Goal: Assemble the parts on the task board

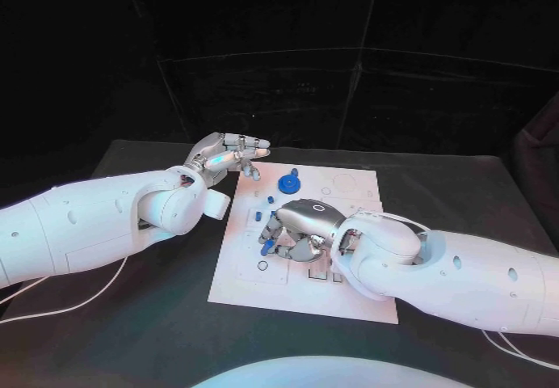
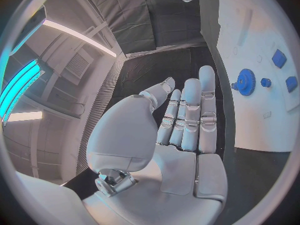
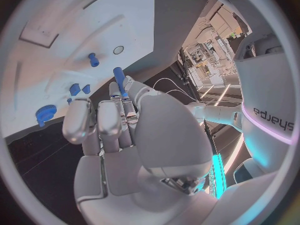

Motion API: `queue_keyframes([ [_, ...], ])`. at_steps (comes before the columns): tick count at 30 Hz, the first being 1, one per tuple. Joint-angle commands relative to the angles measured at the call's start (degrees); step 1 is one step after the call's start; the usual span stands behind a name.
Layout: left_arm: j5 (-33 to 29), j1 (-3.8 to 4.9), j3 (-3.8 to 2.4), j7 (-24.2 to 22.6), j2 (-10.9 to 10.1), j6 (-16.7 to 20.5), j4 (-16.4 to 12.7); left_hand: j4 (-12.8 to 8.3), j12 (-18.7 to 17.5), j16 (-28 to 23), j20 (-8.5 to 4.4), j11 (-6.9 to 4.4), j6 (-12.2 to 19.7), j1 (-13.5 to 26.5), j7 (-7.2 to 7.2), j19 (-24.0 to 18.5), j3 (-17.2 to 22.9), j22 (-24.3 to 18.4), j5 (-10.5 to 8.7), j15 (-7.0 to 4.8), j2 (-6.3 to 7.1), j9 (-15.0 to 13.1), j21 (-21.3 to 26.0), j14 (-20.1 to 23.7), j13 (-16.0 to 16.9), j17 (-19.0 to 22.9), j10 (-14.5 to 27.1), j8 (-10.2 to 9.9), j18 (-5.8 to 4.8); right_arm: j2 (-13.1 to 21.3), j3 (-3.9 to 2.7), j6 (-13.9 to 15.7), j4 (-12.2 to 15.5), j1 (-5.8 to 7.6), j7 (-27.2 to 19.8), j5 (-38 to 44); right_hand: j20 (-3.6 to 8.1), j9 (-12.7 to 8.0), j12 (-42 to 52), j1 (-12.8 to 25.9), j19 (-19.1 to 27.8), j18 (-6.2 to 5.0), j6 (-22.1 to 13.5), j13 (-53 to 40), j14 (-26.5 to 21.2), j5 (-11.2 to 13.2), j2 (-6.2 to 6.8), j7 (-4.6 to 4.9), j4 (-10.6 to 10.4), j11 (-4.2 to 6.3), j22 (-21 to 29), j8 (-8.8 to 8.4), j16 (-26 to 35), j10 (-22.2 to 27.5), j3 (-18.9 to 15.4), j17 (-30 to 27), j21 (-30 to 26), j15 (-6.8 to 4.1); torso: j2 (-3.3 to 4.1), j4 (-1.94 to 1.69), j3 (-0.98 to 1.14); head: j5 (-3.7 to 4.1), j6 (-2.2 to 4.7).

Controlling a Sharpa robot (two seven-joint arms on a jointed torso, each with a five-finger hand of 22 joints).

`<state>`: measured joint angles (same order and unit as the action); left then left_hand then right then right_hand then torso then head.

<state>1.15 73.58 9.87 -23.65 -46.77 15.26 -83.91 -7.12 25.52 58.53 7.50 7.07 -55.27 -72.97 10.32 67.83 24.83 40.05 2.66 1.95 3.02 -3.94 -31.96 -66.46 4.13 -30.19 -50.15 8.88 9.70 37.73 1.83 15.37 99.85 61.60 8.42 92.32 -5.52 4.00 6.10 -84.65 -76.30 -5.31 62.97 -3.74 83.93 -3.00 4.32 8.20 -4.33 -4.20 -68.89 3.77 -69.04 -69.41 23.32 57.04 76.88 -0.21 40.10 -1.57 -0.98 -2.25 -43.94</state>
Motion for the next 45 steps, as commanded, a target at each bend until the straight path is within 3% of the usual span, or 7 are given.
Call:
queue_keyframes([
  [1,-0.13,0.09,-0.05,-0.49,0.17,-0.45,0.08,-0.22,0.32,-0.05,-0.1,-0.02,0.23,0.08,0.24,-0.2,-0.14,-0.06,0.27,-0.02,0.22,0.06,0.32,0.56,-0.05,0.08,0.23,0.27,0.73,-0.78,0.03,-2.62,-0.93,-0.18,-1.67,-0.28,-0.27,-0.02,-0.34,0.3,-0.09,0.43,0.14,0.03,0.9,-0.27,0.16,0.34,0.05,-0.24,0.06,0.1,-0.18,0.07,0.38,-0.06,0.0,-0.13,-0.02,0.0,0.02,-0.24,-0.22],
  [17,-0.13,0.09,-0.05,-0.34,0.48,-1.02,0.56,-0.14,0.47,-0.02,-0.08,-0.02,0.3,0.17,0.27,-0.21,-0.17,-0.11,0.26,0.0,0.17,0.06,0.37,0.59,-0.03,0.15,0.14,0.28,0.73,-2.24,0.09,-5.49,-2.54,-0.91,-2.16,-0.04,-0.32,-0.02,-0.52,0.36,0.01,0.41,0.07,0.02,0.84,-0.41,0.2,0.39,0.22,-0.3,0.14,0.07,-0.1,0.11,0.65,-0.23,-0.05,-0.08,-0.02,0.06,0.06,-1.35,-0.79],
  [45,-0.13,0.08,-0.05,-0.24,0.58,-1.2,0.72,-0.12,0.55,-0.01,-0.07,-0.02,0.3,0.2,0.27,-0.22,-0.18,-0.14,0.26,0.0,0.14,0.06,0.4,0.62,-0.02,0.18,0.08,0.31,0.73,-3.99,0.14,-7.66,-3.72,-1.43,0.9,5.84,-0.4,-0.02,-0.78,0.7,0.22,0.36,0.01,-0.01,0.73,-0.6,0.7,0.45,0.63,-0.35,0.28,0.07,-0.05,0.02,0.92,-0.39,-0.13,-0.01,-0.02,0.06,0.05,-1.47,-1.06],
])
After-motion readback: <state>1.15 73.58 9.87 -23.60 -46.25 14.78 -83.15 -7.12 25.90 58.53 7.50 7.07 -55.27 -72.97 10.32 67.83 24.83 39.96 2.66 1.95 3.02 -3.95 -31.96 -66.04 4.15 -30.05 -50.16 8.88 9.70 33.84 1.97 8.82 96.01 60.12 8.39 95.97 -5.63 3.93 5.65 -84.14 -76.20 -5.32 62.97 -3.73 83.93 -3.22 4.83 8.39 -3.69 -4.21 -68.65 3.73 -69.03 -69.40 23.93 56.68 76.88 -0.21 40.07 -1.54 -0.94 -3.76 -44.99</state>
